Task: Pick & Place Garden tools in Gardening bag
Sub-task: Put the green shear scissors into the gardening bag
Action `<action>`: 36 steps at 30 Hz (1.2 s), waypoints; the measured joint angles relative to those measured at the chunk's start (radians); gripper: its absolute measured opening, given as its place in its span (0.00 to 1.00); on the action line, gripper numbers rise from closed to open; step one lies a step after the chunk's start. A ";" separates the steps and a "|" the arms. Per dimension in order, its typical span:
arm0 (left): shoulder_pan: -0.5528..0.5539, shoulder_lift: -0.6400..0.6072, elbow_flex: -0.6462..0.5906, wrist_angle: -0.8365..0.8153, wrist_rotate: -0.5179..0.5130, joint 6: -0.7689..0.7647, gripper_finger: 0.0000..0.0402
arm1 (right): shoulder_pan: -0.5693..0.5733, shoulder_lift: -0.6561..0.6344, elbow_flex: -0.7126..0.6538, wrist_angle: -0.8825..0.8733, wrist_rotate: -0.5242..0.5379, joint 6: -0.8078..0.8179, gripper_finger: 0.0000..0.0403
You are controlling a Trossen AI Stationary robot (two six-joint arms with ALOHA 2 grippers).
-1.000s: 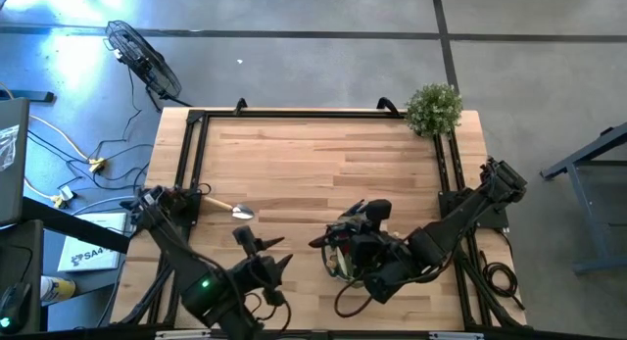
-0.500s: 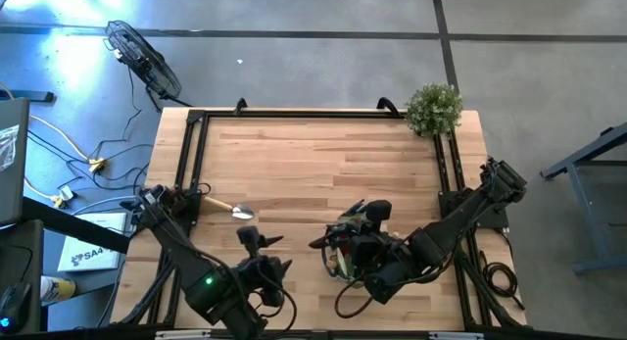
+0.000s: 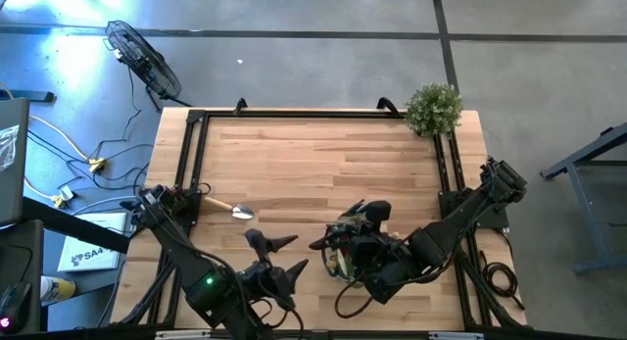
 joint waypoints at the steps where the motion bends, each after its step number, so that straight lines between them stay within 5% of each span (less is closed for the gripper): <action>1: 0.000 0.000 0.000 0.003 0.000 0.037 0.72 | 0.000 0.000 0.000 0.000 -0.004 0.000 0.08; 5: -0.007 0.000 0.000 0.060 -0.015 0.206 0.72 | 0.000 0.000 0.000 0.000 -0.010 0.000 0.08; 15: -0.007 0.001 -0.124 0.104 -0.027 0.277 0.72 | 0.000 0.000 0.000 -0.006 -0.038 0.010 0.08; 27: 0.003 0.037 -0.175 0.483 -0.124 1.115 0.72 | -0.020 0.000 0.000 0.001 -0.084 0.015 0.08; 36: 0.043 0.112 -0.175 0.497 -0.267 1.439 0.72 | -0.032 0.000 0.000 0.002 -0.128 0.022 0.08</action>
